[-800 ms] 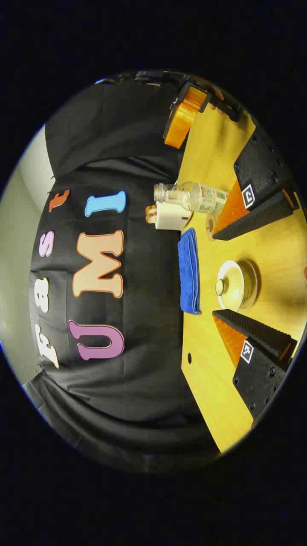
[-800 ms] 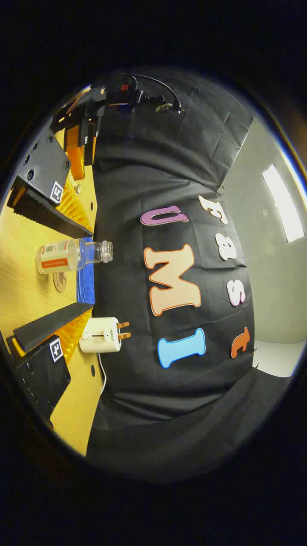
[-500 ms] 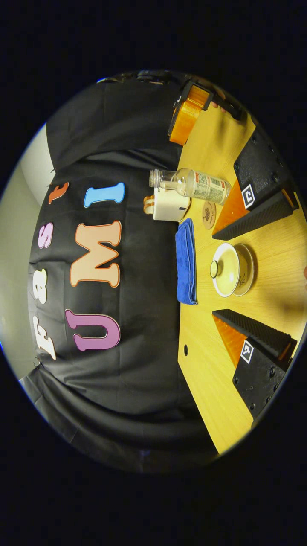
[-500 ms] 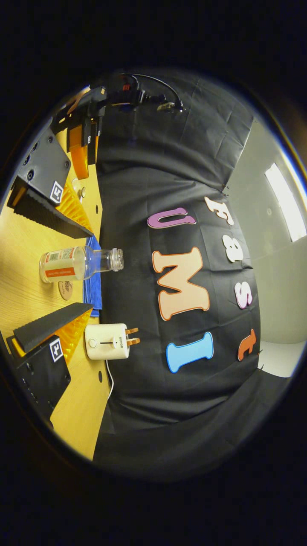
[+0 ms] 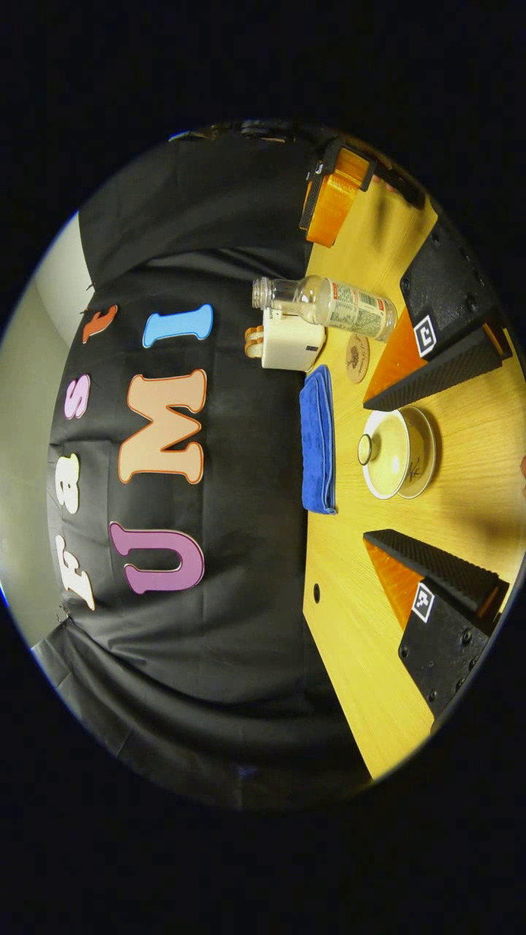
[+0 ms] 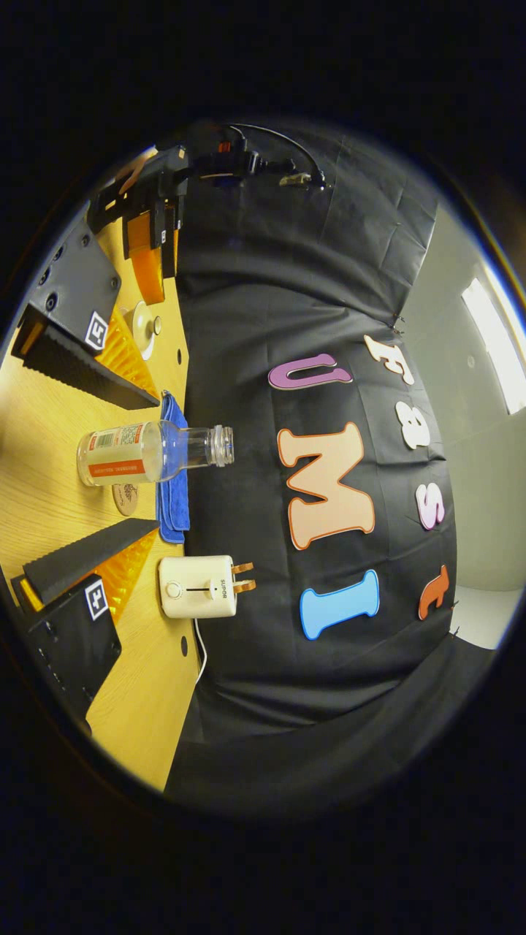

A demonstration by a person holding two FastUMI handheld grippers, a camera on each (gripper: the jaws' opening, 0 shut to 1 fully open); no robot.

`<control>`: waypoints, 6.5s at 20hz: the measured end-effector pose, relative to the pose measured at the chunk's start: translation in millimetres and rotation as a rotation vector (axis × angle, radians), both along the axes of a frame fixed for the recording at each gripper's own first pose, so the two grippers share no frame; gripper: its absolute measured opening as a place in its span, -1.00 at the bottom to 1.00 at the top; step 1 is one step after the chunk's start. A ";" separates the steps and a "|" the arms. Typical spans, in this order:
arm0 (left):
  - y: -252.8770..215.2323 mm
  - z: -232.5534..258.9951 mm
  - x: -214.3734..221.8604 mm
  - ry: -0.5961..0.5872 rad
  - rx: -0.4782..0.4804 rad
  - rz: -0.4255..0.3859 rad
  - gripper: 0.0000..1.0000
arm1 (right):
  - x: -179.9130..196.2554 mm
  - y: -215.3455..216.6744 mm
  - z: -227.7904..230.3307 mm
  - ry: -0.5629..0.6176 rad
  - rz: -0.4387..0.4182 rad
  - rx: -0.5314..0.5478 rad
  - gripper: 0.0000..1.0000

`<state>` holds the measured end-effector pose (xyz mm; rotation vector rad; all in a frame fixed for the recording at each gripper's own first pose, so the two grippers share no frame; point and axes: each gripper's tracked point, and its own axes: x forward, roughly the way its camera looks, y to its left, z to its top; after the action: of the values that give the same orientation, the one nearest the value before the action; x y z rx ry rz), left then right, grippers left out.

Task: Open the teacup lid with one hand, grasp the water bottle and pour water into the teacup with the other hand; after pouring, place the water bottle on the coaster and then close the teacup lid.

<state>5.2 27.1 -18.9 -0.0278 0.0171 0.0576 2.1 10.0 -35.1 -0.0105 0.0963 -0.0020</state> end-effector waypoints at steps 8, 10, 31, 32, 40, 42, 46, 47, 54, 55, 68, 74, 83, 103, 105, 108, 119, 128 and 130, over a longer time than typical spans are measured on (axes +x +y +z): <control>-3.6 10.1 -3.1 -0.065 0.053 -0.001 0.92 | 3.2 0.8 -10.1 0.035 -0.008 -0.038 0.92; 0.1 7.7 -3.8 -0.061 0.046 0.011 0.91 | 3.2 1.1 -11.9 0.043 -0.008 -0.044 0.92; -5.4 4.4 11.6 -0.055 0.045 -0.008 0.93 | 5.6 1.8 -21.0 0.077 -0.008 -0.067 0.94; -6.5 3.8 17.4 -0.046 0.046 -0.009 0.93 | 5.3 2.0 -21.2 0.077 -0.008 -0.066 0.94; -11.0 -18.4 46.3 0.101 0.055 -0.041 0.91 | 5.9 3.3 -21.6 0.077 -0.001 -0.065 0.94; -10.8 -20.5 51.8 0.116 0.065 -0.035 0.89 | 5.6 3.6 -21.6 0.076 0.001 -0.065 0.93; -12.9 -26.0 55.7 0.153 0.095 -0.037 0.64 | 5.4 4.7 -22.1 0.078 0.008 -0.063 0.93; -12.4 -25.7 55.5 0.154 0.097 -0.034 0.59 | 6.0 4.7 -21.3 0.077 0.009 -0.063 0.93; -12.4 -18.1 59.3 0.107 0.117 -0.029 0.00 | 6.1 3.8 -21.8 0.077 0.009 -0.063 0.93; -14.8 -18.7 60.1 0.104 0.120 -0.035 -0.25 | 6.0 4.0 -21.6 0.077 0.010 -0.063 0.93; -1.8 -2.1 51.2 -0.006 0.036 -0.009 -0.45 | 18.1 15.2 -27.0 0.090 0.061 -0.053 0.89; 21.6 3.8 32.6 -0.045 0.059 0.038 -0.46 | 41.5 16.9 -35.7 0.112 0.047 -0.053 0.89; 62.7 3.0 10.4 -0.063 0.041 0.091 -0.46 | 73.9 12.3 -68.1 0.271 -0.001 -0.070 0.93; 114.3 1.9 -7.2 -0.063 0.039 0.157 -0.46 | 88.8 11.2 -55.9 0.268 -0.062 -0.381 0.59; 115.4 1.6 -6.9 -0.062 0.040 0.154 -0.46 | 91.6 19.2 -43.4 0.245 -0.053 -0.494 0.58; 119.6 1.6 -7.0 -0.061 0.038 0.161 -0.46 | 97.3 37.2 -35.1 0.227 -0.018 -0.683 0.60; 122.3 0.9 -7.7 -0.059 0.036 0.171 -0.46 | 116.6 64.7 -48.5 0.243 0.113 -1.273 0.59; 123.3 0.6 -8.7 -0.061 0.036 0.174 -0.46 | 126.2 75.1 -58.1 0.210 0.200 -1.557 0.59; 122.9 0.3 -9.0 -0.061 0.036 0.174 -0.50 | 129.4 79.1 -54.0 0.188 0.214 -1.618 0.58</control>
<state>-3.8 150.0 -18.6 0.0051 -0.0476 0.2310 131.5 89.2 -89.1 -1.6401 0.2593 0.1359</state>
